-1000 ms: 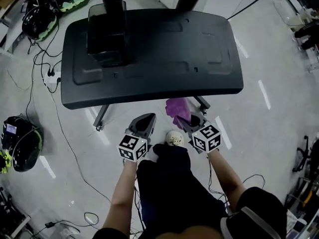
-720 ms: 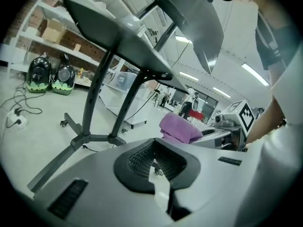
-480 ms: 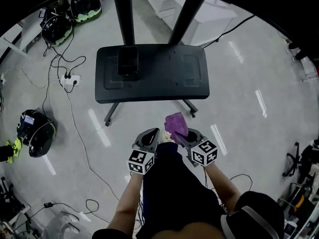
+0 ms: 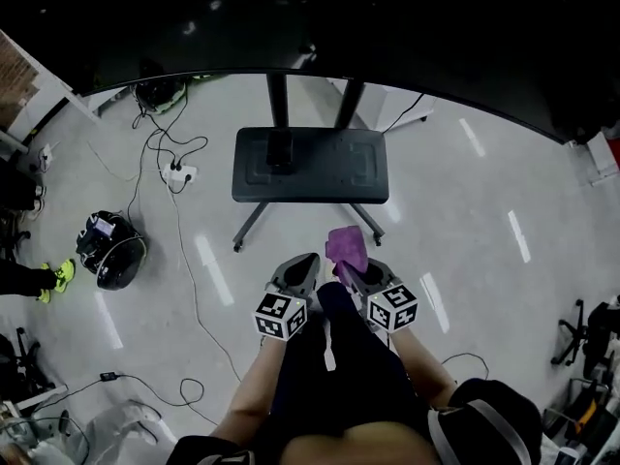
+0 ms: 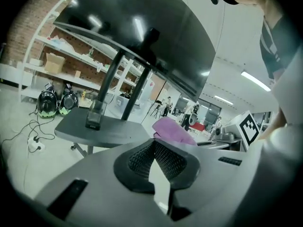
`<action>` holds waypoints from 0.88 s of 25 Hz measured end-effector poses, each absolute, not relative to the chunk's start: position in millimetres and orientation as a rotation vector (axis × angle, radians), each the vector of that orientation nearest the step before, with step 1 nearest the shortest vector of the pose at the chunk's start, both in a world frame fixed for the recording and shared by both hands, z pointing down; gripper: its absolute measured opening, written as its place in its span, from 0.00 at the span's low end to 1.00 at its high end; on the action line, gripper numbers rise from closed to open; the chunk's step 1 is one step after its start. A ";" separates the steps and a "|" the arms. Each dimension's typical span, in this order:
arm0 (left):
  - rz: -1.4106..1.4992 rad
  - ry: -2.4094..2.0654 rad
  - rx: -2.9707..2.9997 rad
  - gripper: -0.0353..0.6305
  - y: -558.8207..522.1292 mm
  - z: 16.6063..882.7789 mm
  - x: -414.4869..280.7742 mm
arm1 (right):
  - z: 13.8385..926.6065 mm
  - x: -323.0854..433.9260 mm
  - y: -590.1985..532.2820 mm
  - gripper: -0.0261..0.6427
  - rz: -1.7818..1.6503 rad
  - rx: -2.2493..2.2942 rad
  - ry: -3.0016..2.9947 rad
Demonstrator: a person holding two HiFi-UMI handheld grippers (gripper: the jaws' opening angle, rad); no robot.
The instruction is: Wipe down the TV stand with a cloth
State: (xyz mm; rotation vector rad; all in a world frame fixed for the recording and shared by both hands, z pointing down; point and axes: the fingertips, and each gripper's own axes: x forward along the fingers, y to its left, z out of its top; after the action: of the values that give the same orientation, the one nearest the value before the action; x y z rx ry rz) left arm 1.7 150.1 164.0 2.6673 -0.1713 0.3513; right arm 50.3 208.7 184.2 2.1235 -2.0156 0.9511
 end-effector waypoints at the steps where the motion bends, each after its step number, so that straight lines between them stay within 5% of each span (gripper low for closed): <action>1: 0.347 -0.167 2.679 0.06 151.0 153.2 -0.7 | 173.7 48.8 209.1 0.17 0.937 2.143 -2.002; 14: 0.347 -0.192 2.730 0.06 202.3 35.4 -28.8 | 30.3 37.7 260.9 0.17 0.809 2.471 -1.817; 22: 0.340 -0.266 2.713 0.06 249.4 34.0 -18.1 | 0.1 51.7 302.9 0.17 0.742 2.501 -1.857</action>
State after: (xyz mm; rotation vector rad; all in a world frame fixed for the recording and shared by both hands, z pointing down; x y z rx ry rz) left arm -18.1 249.4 34.0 2.7132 -0.2665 0.3404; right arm 51.7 302.9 0.1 2.5013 -1.8575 0.7420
